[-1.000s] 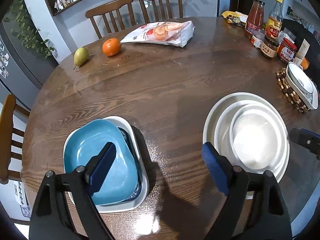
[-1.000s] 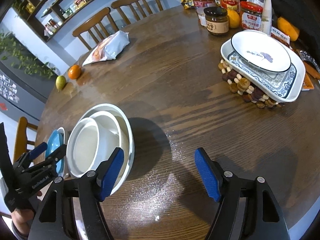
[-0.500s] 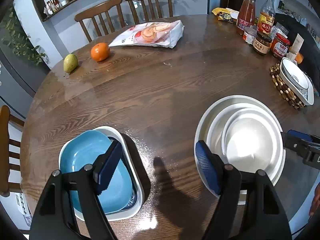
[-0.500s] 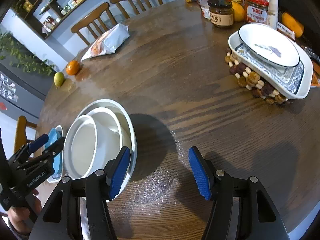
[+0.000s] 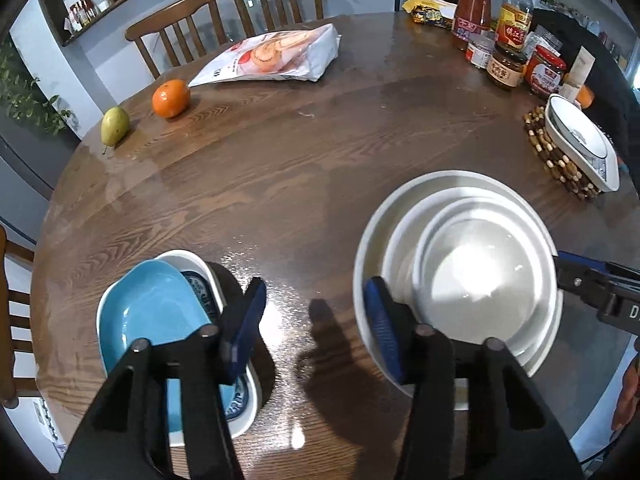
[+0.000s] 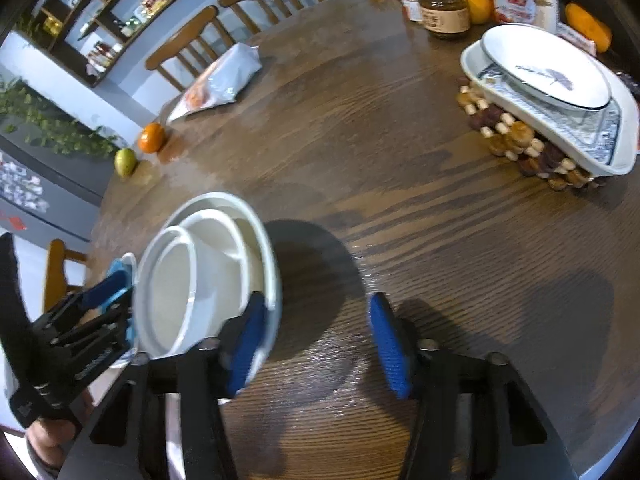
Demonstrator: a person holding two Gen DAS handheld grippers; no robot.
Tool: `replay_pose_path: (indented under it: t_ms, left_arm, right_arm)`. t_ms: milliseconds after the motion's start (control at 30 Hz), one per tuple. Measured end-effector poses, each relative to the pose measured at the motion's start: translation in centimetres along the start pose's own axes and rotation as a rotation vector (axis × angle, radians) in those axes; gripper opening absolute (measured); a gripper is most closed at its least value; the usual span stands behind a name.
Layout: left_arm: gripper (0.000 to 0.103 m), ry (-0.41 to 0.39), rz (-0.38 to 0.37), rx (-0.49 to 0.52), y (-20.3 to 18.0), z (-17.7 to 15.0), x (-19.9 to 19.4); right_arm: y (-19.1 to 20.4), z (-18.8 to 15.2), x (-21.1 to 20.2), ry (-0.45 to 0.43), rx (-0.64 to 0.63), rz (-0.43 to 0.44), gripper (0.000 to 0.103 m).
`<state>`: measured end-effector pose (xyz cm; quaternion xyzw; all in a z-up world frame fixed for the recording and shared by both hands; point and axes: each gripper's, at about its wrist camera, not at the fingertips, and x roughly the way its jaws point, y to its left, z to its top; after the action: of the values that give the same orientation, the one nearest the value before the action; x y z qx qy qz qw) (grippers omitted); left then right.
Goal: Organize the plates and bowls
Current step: 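Move both grippers to the rim of the nested white bowl stack, then close both grippers on the bowl stack rim and lift it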
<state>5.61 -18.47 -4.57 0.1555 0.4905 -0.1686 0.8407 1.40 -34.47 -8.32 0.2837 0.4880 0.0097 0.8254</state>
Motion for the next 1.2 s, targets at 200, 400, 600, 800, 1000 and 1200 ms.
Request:
replay_pose_path:
  t_ms: [200, 400, 600, 800, 1000, 1200]
  left_arm:
    - [0.030, 0.000, -0.025, -0.013, -0.4, -0.1, 0.0]
    - [0.003, -0.011, -0.039, 0.001, -1.5, -0.3, -0.1]
    - [0.003, -0.022, -0.039, -0.010, -1.3, -0.4, -0.1]
    - [0.003, -0.030, -0.038, -0.016, -1.4, -0.5, -0.1]
    - [0.003, -0.032, -0.051, -0.028, -1.1, -0.5, -0.2]
    - [0.003, -0.033, -0.047, -0.029, -1.1, -0.6, -0.2]
  right_arm:
    - [1.0, 0.1, -0.1, -0.008, -0.033, 0.011, 0.032]
    - [1.9, 0.1, -0.1, -0.011, -0.054, 0.007, 0.020]
    - [2.1, 0.1, 0.1, -0.020, -0.061, 0.015, 0.014]
    - [2.6, -0.2, -0.1, -0.040, -0.079, -0.001, 0.011]
    - [2.4, -0.1, -0.1, -0.040, -0.079, -0.002, 0.011]
    - [2.4, -0.1, 0.0, -0.039, -0.079, -0.002, 0.011]
